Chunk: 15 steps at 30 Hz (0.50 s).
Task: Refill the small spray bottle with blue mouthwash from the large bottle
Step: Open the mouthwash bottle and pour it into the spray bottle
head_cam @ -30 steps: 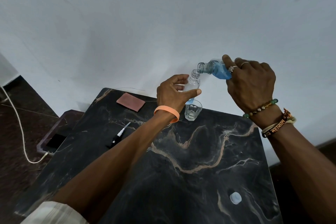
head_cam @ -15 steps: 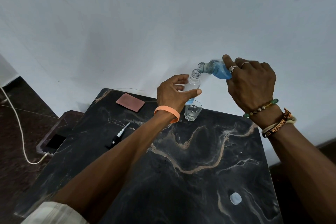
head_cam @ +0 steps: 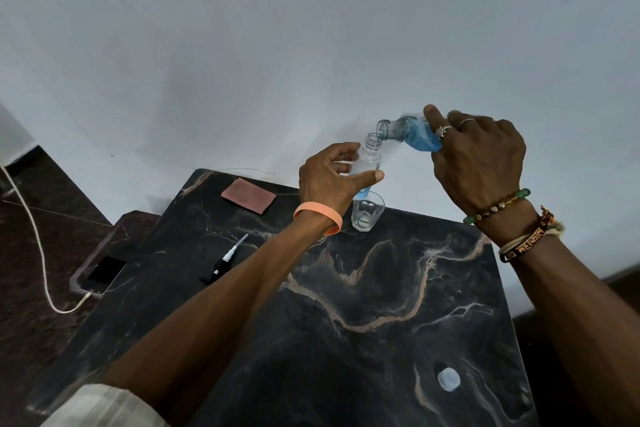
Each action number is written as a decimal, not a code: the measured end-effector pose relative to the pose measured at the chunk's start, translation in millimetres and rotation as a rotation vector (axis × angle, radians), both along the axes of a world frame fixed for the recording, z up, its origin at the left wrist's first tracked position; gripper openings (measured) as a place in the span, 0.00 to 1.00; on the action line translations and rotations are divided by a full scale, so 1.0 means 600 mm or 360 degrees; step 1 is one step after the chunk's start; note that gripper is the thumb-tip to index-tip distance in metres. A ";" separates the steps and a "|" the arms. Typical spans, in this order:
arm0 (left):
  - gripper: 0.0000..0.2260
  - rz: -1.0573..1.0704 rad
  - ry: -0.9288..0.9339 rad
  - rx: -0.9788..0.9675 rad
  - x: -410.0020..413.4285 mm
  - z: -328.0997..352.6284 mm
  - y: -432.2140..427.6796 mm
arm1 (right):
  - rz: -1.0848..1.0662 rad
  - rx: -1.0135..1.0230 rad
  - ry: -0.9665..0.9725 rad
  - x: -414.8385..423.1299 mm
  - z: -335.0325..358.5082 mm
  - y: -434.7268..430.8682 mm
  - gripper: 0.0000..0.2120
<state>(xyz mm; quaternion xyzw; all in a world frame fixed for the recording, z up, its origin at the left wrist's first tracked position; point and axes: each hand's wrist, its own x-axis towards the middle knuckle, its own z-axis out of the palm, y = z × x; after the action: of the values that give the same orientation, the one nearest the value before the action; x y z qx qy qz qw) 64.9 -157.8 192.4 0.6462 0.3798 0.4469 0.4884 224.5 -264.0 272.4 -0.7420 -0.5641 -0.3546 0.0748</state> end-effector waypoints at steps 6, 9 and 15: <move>0.24 0.0002 0.0012 0.0002 0.001 -0.001 0.000 | 0.0000 0.0018 -0.0004 0.000 0.000 0.000 0.25; 0.24 0.0008 0.0014 0.0009 0.002 -0.001 0.000 | -0.0006 0.0006 -0.0003 0.000 0.000 0.000 0.25; 0.24 0.0012 0.0004 0.0004 0.002 -0.002 0.000 | -0.0006 0.0019 0.0004 0.000 0.002 0.000 0.25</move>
<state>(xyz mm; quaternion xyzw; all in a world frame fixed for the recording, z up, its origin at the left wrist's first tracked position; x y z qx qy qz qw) 65.8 -157.5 191.4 0.6459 0.3823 0.4482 0.4855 224.7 -264.3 273.6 -0.7430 -0.5605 -0.3570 0.0794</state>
